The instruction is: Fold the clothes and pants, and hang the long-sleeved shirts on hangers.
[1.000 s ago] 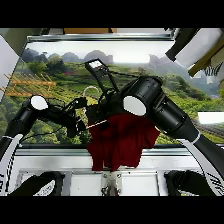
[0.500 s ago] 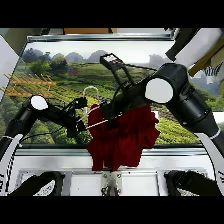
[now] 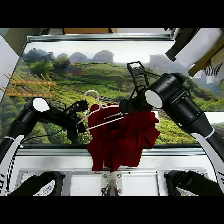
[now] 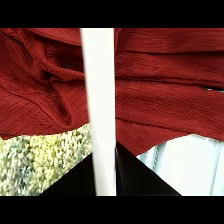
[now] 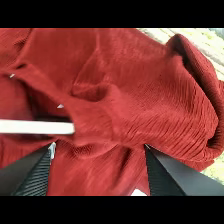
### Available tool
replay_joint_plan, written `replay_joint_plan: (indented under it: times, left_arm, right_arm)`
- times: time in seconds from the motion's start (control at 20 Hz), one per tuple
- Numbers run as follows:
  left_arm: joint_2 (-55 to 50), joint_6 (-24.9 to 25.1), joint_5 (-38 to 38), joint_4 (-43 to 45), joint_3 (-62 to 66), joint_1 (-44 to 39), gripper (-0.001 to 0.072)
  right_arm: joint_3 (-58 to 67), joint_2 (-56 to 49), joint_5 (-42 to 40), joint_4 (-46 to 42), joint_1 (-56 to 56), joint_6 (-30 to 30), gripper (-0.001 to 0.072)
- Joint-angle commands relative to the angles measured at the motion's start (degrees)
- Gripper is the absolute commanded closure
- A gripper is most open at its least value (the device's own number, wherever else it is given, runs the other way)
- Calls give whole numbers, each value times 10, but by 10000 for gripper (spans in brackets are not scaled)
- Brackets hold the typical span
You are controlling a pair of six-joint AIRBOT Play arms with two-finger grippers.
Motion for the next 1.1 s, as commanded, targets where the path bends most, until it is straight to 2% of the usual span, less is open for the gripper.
replay_joint_plan:
  times: [0.0, 0.1, 0.15, 0.2, 0.25, 0.35, 0.4, 0.45, 0.6, 0.7, 0.95, 1.05]
  left_arm:
    - [0, 5, 8, 0, -3, 0, 686]
    - [0, 5, 10, 0, -3, 0, 687]
    - [0, 5, 10, 0, -3, 0, 687]
    - [0, 5, 10, 0, -3, 0, 686]
    - [0, 5, 10, 0, -3, 0, 686]
    - [0, 5, 9, 0, -3, 0, 686]
    - [0, 5, 9, 0, -3, 0, 687]
    - [0, 5, 9, 0, -3, 0, 687]
    - [-1, 13, 10, 0, -3, 0, 686]
    - [-6, 40, 12, -7, -3, 0, 687]
    - [-62, 126, 78, -142, -3, -1, 687]
    - [-84, 129, 86, -140, 7, -12, 687]
  right_arm:
    - [-27, -1, -33, -14, -1, 42, 105]
    - [-27, -3, -42, -14, -1, 42, 114]
    - [-27, -6, -44, -14, -1, 42, 155]
    - [-27, -9, -44, -14, -1, 42, 268]
    - [-27, -12, -45, -14, -1, 42, 340]
    - [-27, -16, -46, -14, -1, 42, 418]
    - [-27, -16, -46, -14, -1, 42, 585]
    - [-27, -16, -46, -18, -1, 42, 677]
    - [-25, -6, -41, -18, -1, 39, 689]
    - [-7, 11, -22, -17, -1, 12, 689]
    - [71, 19, 56, -3, 2, -34, 690]
    - [74, 19, 58, 2, 4, -36, 690]
